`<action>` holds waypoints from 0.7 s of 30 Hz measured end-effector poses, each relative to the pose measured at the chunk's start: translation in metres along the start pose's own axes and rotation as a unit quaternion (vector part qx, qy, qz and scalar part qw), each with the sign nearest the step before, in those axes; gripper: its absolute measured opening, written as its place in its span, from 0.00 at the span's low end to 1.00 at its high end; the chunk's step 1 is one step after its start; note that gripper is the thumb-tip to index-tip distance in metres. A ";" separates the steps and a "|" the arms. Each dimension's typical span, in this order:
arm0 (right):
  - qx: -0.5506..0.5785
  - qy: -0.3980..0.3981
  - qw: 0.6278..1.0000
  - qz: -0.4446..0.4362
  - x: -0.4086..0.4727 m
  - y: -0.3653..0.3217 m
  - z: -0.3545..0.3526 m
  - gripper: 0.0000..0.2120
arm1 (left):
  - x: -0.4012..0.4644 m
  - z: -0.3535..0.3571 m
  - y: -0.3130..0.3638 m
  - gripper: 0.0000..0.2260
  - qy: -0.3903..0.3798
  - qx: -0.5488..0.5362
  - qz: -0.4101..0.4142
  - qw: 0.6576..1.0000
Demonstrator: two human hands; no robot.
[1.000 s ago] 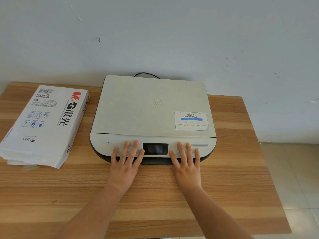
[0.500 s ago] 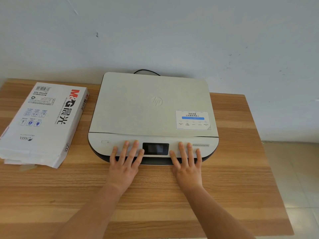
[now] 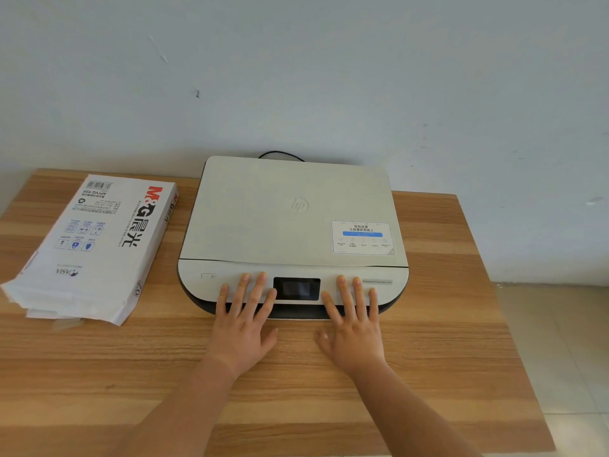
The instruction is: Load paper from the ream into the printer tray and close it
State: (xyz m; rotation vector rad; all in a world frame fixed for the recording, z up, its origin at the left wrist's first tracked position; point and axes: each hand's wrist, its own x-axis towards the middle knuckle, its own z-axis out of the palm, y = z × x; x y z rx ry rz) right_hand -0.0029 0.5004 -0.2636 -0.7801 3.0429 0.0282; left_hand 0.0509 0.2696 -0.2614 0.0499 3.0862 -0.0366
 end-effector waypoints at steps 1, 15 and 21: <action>0.004 -0.009 1.000 0.002 -0.001 -0.001 -0.004 0.38 | -0.001 -0.003 0.001 0.34 -0.006 -0.002 -0.002 1.000; 0.065 -0.103 0.993 0.002 -0.020 -0.001 -0.068 0.41 | -0.009 -0.068 0.004 0.37 -0.100 -0.086 -0.013 0.991; 0.080 -0.113 0.990 -0.004 -0.027 0.001 -0.110 0.40 | -0.010 -0.109 0.008 0.44 -0.112 -0.129 -0.023 0.985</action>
